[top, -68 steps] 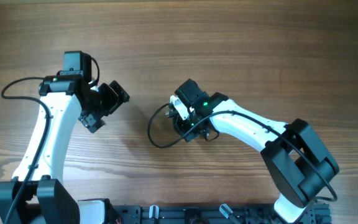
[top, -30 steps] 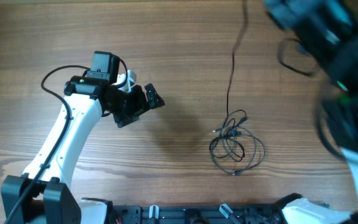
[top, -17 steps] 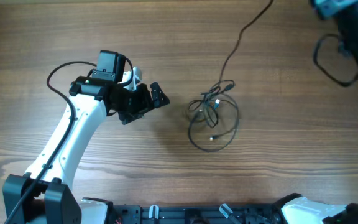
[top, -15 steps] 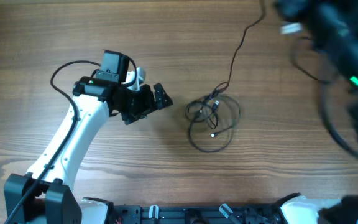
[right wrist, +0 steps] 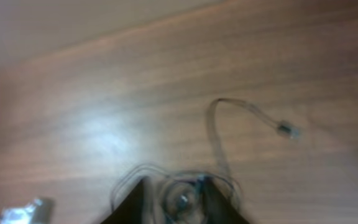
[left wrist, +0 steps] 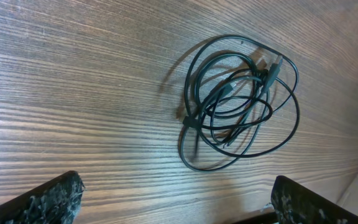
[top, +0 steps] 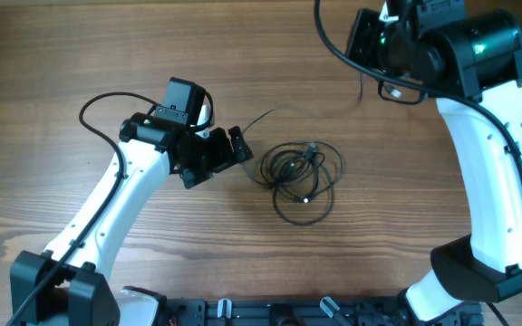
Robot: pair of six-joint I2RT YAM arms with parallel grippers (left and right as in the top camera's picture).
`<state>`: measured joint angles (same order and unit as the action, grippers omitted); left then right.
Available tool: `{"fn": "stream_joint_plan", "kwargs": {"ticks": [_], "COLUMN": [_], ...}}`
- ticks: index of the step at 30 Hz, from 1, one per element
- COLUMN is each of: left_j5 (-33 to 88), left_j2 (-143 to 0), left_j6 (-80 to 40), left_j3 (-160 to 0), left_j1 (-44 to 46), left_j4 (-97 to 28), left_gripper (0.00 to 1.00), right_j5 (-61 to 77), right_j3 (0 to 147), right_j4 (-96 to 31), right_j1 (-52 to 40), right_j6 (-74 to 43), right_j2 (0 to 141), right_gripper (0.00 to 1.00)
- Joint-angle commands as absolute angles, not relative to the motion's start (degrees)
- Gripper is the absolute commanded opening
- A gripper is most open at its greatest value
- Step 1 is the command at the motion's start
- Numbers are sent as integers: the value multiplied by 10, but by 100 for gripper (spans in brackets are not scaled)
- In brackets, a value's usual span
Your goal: Untangle cables
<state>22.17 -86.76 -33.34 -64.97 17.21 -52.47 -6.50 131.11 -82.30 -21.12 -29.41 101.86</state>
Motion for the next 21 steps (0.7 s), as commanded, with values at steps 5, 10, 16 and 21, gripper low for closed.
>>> {"fn": "stream_joint_plan", "kwargs": {"ticks": [5, 10, 16, 21], "left_j5": [229, 83, 147, 144], "left_j2": [-871, -917, -1029, -1065], "left_j6": [-341, -456, -457, -459], "left_j3": [-646, -645, -645, -645], "left_j1": [190, 213, 223, 235], "left_j4": [-510, -488, -391, -390], "left_gripper": [100, 100, 82, 53], "right_j5": [-19, 82, 83, 82], "right_j3": [1315, 1315, 1296, 1296], "right_j4": [-854, -892, -900, -898], "right_j1": [-214, -215, -223, -224], "right_j6": [-265, -265, -251, -251], "right_j2": [1026, 1037, 1060, 1063], "right_gripper": [100, 100, 100, 100]}}
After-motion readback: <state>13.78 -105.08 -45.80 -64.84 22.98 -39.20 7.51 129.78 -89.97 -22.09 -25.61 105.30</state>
